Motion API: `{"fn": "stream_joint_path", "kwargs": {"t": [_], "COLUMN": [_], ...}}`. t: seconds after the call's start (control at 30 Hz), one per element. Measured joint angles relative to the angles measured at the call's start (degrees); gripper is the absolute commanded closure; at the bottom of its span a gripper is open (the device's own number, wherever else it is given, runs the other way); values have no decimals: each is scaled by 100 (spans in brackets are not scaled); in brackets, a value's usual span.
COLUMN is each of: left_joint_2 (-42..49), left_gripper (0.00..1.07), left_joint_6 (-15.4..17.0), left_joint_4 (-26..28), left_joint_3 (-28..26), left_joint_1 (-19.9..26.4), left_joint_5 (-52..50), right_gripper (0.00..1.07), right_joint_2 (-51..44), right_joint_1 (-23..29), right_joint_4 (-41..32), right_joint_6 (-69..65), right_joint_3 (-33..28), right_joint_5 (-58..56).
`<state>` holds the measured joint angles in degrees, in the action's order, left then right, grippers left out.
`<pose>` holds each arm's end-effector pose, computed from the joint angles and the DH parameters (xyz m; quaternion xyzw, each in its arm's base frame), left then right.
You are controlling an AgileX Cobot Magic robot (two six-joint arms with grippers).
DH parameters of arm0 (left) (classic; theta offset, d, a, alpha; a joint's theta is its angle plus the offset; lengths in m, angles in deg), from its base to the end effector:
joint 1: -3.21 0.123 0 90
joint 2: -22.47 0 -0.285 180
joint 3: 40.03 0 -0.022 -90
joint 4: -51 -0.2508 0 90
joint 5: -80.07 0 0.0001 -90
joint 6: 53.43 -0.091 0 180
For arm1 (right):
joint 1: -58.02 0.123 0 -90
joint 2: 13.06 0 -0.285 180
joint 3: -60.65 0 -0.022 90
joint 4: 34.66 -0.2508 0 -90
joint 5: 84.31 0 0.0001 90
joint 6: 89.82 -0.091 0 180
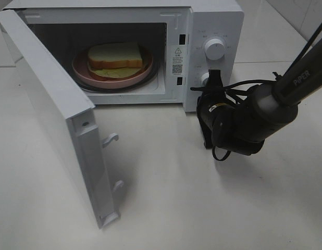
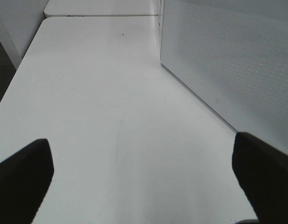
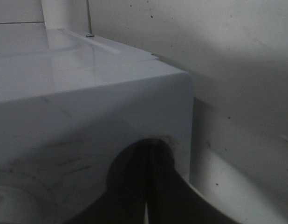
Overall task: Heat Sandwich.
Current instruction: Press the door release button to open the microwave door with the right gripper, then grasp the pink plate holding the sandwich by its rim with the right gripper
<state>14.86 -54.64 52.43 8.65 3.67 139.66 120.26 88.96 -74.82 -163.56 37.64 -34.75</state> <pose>-0.0042 -0.0020 0.2784 0.0059 0.8474 -0.0047 0.5309 0.3562 0.1615 0.0766 0.5866 0.5798 0.3965 0.4031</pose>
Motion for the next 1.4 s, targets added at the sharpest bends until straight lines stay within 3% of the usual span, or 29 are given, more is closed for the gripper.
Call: {"fn": "stream_joint_path", "kwargs": {"t": [0.47,0.97,1.4], "left_joint_2": [0,0,0], "left_gripper": [6,6,6], "left_joint_6": [0,0,0], "left_joint_4": [0,0,0], "left_joint_3": [0,0,0], "left_joint_1": [0,0,0], "left_joint_5": [0,0,0], "right_gripper": [107,107,107], "right_joint_2": [-327,-934,-1788], "right_joint_1": [-149,-183,-189], "right_joint_4": [115,527,922], "right_joint_6": [143,132,785], "right_joint_3": [-29,-682,-1049], "right_joint_5": [-751,-796,-2074]}}
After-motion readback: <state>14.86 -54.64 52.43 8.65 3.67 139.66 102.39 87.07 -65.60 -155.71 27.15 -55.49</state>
